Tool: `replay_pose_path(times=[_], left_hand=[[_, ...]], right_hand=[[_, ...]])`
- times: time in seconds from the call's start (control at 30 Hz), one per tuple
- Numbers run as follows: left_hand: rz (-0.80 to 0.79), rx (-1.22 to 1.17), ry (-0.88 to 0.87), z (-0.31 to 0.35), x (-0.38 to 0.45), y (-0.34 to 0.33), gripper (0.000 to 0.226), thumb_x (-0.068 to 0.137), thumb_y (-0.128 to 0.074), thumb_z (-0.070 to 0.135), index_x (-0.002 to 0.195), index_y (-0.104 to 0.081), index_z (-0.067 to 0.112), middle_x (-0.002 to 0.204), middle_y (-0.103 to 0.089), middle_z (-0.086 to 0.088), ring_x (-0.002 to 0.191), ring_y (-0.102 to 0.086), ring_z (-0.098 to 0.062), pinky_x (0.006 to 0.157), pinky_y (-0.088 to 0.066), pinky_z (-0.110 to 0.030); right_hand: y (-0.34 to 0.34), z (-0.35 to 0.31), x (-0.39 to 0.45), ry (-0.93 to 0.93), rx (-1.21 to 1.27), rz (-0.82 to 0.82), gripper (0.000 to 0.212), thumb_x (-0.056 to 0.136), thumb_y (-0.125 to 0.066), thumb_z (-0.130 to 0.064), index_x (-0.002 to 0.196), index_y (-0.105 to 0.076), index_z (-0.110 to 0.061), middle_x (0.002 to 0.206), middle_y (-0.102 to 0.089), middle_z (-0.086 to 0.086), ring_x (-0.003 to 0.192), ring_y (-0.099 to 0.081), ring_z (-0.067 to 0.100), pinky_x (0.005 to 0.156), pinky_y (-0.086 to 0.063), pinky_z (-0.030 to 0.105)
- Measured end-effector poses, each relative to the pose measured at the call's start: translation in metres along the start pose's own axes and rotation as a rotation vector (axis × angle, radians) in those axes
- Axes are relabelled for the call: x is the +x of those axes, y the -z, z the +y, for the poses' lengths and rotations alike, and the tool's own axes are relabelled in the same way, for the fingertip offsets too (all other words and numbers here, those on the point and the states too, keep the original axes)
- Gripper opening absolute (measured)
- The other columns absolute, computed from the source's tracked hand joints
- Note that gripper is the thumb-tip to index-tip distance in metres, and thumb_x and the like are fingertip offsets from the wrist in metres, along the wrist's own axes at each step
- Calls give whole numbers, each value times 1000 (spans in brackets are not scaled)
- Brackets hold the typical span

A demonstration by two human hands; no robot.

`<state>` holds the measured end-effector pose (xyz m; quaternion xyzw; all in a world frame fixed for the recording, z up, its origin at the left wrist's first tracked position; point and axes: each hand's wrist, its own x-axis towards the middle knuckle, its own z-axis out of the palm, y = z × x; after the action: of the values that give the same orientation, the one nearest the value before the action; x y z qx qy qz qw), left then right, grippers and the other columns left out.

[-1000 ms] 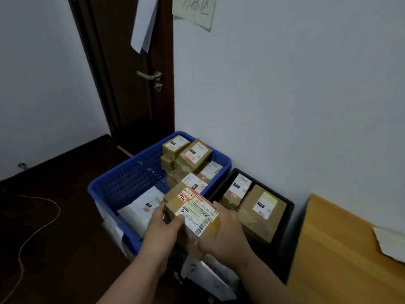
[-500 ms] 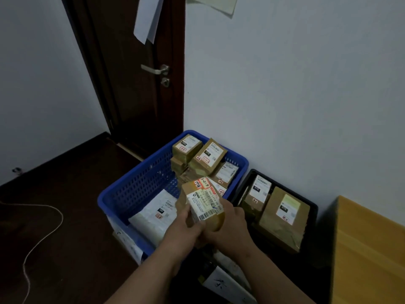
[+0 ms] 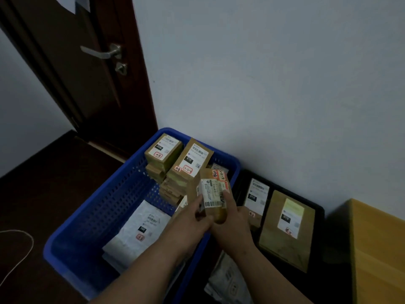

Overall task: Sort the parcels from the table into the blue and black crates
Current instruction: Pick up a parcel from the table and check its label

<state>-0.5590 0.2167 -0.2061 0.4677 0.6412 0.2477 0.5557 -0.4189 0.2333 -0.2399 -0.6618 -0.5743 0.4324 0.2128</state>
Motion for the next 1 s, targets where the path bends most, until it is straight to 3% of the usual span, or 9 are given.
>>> replay_pose_path(times=[0.07,0.2,0.33,0.47,0.53,0.63,0.73,0.87,1.0], left_hand=[[-38,14,-4,5,25,0,56,95,-56,29,136,-31,57,127,-51,27,110,-47,14,96,-40,-13],[-93,69,-13,18,67,4,62,99,-52,33,152,-20,42,137,-44,17,121,-41,0,102,-32,-19],[-116,78,-18,27,93,6,59,102,-48,33,154,-20,35,147,-41,6,116,-37,1,95,-30,-13],[-159,97,-22,33,119,10,56,103,-43,35,154,-19,32,153,-35,3,122,-39,-3,94,-32,-16],[-168,99,-24,34,131,13,56,103,-43,34,154,-20,30,154,-34,2,133,-37,-9,100,-31,-19],[-193,89,-26,33,148,16,55,103,-43,31,154,-21,27,150,-38,5,131,-37,-7,101,-31,-19],[-201,152,-26,27,168,19,46,104,-41,28,149,-31,25,139,-37,15,128,-35,-2,107,-30,-19],[-223,294,-29,10,187,19,49,104,-40,29,150,-35,14,153,-32,-4,138,-35,-18,116,-32,-37],[-227,396,-51,-5,199,16,53,104,-40,27,153,-26,13,160,-17,0,146,-23,-20,119,-23,-34]], right_hand=[[4,-2,23,-35,13,42,91,80,-73,-41,152,-17,-42,125,-30,2,104,-41,12,90,-37,22],[7,-6,63,-114,58,115,88,84,-73,-38,154,-20,-36,129,-28,8,110,-46,23,90,-34,22],[0,-5,92,-149,78,166,81,89,-67,-31,154,-19,-34,130,-27,11,108,-45,23,69,-32,13],[-10,-6,115,-199,107,223,80,90,-66,-36,154,-18,-35,136,-22,11,119,-42,31,93,-37,28],[-13,-6,123,-205,87,237,82,90,-66,-37,155,-16,-32,139,-21,12,120,-39,30,95,-34,28],[-21,-5,133,-215,86,225,82,91,-65,-36,156,-15,-28,141,-20,14,122,-38,29,98,-31,25],[-31,-1,140,-203,115,198,78,92,-64,-33,155,-19,-28,143,-20,15,124,-39,31,107,-38,35],[-40,7,148,-238,110,144,53,94,-56,-24,145,-38,-27,140,-37,17,119,-46,32,88,-39,30],[-42,16,152,-192,30,42,67,97,-57,-20,154,-23,-22,149,-23,15,123,-44,26,94,-35,19]])
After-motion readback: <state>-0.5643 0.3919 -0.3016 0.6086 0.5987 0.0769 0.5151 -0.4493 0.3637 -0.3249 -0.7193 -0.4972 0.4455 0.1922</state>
